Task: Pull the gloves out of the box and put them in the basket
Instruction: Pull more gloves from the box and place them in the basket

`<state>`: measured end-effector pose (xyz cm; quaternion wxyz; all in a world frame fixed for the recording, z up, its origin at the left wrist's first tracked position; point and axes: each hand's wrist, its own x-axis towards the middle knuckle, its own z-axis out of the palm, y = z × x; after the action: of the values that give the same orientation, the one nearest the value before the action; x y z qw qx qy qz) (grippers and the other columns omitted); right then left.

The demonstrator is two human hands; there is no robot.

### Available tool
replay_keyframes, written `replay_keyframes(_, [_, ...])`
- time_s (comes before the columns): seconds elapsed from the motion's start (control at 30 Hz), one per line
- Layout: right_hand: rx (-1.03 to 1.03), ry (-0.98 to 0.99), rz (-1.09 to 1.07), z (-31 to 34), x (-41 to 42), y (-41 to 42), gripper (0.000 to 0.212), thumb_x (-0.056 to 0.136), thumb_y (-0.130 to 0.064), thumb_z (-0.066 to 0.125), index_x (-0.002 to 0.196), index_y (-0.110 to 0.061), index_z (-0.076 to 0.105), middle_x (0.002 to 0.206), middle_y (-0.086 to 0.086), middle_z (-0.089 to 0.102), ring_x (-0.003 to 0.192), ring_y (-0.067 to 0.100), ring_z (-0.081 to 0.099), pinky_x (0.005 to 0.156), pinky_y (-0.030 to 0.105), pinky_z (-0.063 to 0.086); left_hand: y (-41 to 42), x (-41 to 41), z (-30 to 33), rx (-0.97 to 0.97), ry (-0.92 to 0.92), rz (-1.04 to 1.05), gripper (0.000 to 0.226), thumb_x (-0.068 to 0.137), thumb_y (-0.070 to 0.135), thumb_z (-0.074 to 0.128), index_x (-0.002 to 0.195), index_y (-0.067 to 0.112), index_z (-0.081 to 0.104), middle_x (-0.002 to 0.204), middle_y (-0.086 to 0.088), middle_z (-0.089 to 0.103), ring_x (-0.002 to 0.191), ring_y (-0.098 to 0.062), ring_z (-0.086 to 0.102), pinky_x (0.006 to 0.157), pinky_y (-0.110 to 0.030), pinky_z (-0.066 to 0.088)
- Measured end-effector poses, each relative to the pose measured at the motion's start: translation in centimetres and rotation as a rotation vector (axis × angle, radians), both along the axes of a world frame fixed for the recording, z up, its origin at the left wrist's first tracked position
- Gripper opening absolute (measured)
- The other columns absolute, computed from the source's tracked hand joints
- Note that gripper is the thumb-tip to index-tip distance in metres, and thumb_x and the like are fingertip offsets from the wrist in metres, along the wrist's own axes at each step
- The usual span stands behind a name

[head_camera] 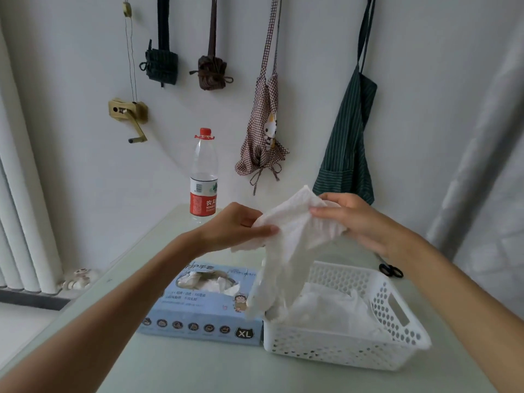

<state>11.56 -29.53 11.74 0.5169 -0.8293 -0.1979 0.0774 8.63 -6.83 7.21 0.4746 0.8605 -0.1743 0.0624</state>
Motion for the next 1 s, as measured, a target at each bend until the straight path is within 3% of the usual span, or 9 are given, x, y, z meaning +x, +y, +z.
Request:
replay_keyframes(0.13, [-0.071, 0.040, -0.069, 0.1, 0.7, -3.3, 0.019, 0.087, -0.009, 0.064, 0.106, -0.013, 0.065, 0.103, 0.009, 0.071, 0.095, 0.023, 0.067, 0.090, 0.038, 0.051, -1.8, 0.8, -0.2, -0.010, 0.024, -0.056, 0.032, 0.094, 0.031, 0.055, 0.101, 0.004, 0.072, 0.091, -0.009, 0.073, 0.077, -0.007, 0.062, 0.070, -0.016, 0.047])
replay_keyframes(0.2, [0.062, 0.130, -0.072, 0.1, 1.0, -4.7, 0.024, 0.085, -0.012, 0.065, 0.108, -0.009, 0.065, 0.099, 0.006, 0.071, 0.086, 0.016, 0.067, 0.080, 0.029, 0.053, -2.6, 1.2, -0.3, 0.016, 0.033, -0.068, 0.033, 0.095, 0.032, 0.053, 0.103, 0.006, 0.071, 0.087, -0.007, 0.071, 0.073, -0.008, 0.057, 0.066, -0.015, 0.044])
replay_keyframes(0.3, [0.281, 0.193, -0.088, -0.1, 1.4, -6.6, 0.041, 0.073, -0.023, 0.068, 0.111, -0.007, 0.064, 0.102, 0.007, 0.069, 0.093, 0.017, 0.065, 0.089, 0.032, 0.050, -3.7, 2.0, -0.4, 0.025, 0.044, -0.073, 0.028, 0.095, 0.029, 0.052, 0.098, 0.009, 0.072, 0.081, 0.000, 0.067, 0.069, -0.006, 0.054, 0.065, -0.016, 0.045])
replay_keyframes(0.37, [0.341, 0.167, -0.101, -0.3, 1.5, -7.4, 0.031, 0.078, -0.021, 0.066, 0.107, -0.009, 0.064, 0.098, 0.005, 0.069, 0.092, 0.017, 0.064, 0.087, 0.032, 0.050, -4.3, 2.7, -0.8, -0.016, 0.066, -0.069, 0.027, 0.096, 0.024, 0.052, 0.106, 0.007, 0.070, 0.095, -0.008, 0.071, 0.083, -0.014, 0.061, 0.079, -0.028, 0.052])
replay_keyframes(0.43, [0.278, 0.087, -0.161, -0.6, 1.5, -7.5, 0.015, 0.087, -0.017, 0.062, 0.101, -0.013, 0.065, 0.094, 0.003, 0.069, 0.086, 0.015, 0.065, 0.078, 0.029, 0.049, -4.9, 3.4, -1.4, -0.040, 0.065, -0.022, 0.028, 0.097, 0.019, 0.050, 0.113, 0.003, 0.067, 0.103, -0.013, 0.069, 0.091, -0.025, 0.062, 0.083, -0.022, 0.051])
replay_keyframes(0.53, [0.119, -0.061, -0.249, -0.9, 1.1, -6.8, 0.003, 0.088, -0.015, 0.064, 0.091, -0.015, 0.065, 0.093, 0.006, 0.067, 0.081, 0.016, 0.062, 0.078, 0.030, 0.047, -6.2, 3.7, -2.3, -0.096, -0.011, 0.131, 0.024, 0.099, 0.016, 0.045, 0.103, 0.004, 0.065, 0.082, -0.002, 0.061, 0.078, -0.017, 0.050, 0.060, -0.009, 0.038])
replay_keyframes(0.8, [0.233, -0.127, -0.166, -1.3, -2.4, -2.4, 0.012, 0.086, -0.014, 0.064, 0.080, -0.018, 0.054, 0.085, 0.009, 0.062, 0.080, 0.021, 0.059, 0.075, 0.036, 0.045, -7.2, 0.9, -1.7, -0.553, -0.452, 0.587, 0.020, 0.098, 0.017, 0.040, 0.080, 0.011, 0.048, 0.065, 0.007, 0.042, 0.060, -0.006, 0.037, 0.058, -0.028, 0.033])
replay_keyframes(0.93, [0.398, 0.147, -0.161, -3.6, -2.0, -3.7, 0.017, 0.087, -0.011, 0.062, 0.104, -0.008, 0.062, 0.092, 0.009, 0.067, 0.078, 0.019, 0.064, 0.069, 0.030, 0.051, -8.0, 2.0, -2.8, -0.177, -0.598, 0.679, 0.017, 0.101, 0.027, 0.036, 0.097, 0.017, 0.049, 0.059, 0.003, 0.050, 0.054, -0.008, 0.048, 0.054, -0.035, 0.036])
replay_keyframes(1.0, [0.350, 0.300, -0.207, -5.7, -1.2, -5.2, 0.023, 0.088, -0.008, 0.061, 0.111, -0.002, 0.061, 0.091, 0.009, 0.070, 0.072, 0.017, 0.067, 0.063, 0.026, 0.054, -8.1, 3.4, -5.1, 0.164, -0.529, 0.577, 0.021, 0.102, 0.030, 0.031, 0.108, 0.018, 0.047, 0.064, -0.005, 0.058, 0.059, -0.029, 0.054, 0.057, -0.038, 0.039])
